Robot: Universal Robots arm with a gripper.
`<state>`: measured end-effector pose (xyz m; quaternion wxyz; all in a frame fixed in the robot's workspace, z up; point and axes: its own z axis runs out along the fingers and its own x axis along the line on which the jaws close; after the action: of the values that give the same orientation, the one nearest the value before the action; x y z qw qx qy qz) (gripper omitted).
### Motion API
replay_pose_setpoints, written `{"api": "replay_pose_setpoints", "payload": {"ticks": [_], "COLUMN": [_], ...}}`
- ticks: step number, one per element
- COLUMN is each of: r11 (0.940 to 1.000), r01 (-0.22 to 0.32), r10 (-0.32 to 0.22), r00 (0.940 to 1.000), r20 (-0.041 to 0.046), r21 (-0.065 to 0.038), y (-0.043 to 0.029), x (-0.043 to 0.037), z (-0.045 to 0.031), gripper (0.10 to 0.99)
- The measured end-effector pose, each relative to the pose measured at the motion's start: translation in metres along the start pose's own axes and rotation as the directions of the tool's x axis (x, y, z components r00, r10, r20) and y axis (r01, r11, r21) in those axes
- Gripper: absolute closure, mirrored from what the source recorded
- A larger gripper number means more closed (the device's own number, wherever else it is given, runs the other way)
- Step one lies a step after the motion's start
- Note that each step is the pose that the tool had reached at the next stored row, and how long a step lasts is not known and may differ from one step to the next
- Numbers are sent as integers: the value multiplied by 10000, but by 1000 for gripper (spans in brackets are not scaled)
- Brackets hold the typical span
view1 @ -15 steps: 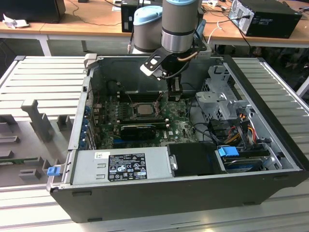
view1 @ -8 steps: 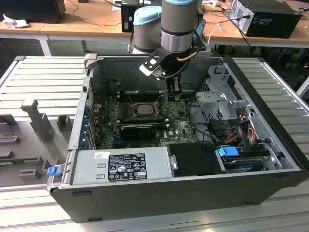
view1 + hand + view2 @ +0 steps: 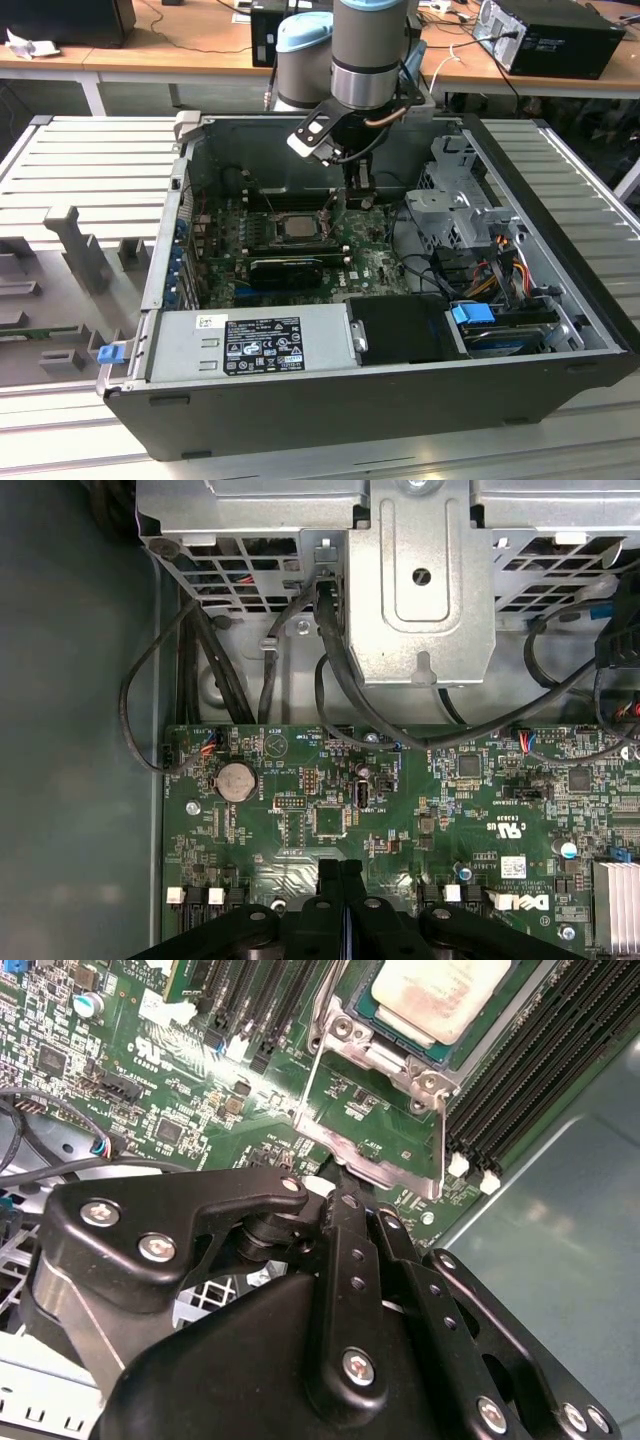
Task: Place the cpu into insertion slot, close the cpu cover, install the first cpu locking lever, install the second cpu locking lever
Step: 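Close the cpu cover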
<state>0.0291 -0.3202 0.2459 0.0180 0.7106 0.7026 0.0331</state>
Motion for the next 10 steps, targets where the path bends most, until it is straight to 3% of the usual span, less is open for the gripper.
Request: {"api": "replay_pose_setpoints", "payload": {"ticks": [10], "r11": [10000], "r01": [1], "r10": [-1], "r00": [10000], "r20": [0], "r21": [0], "y": [-105], "x": [-1], "z": [-8], "gripper": [980]}}
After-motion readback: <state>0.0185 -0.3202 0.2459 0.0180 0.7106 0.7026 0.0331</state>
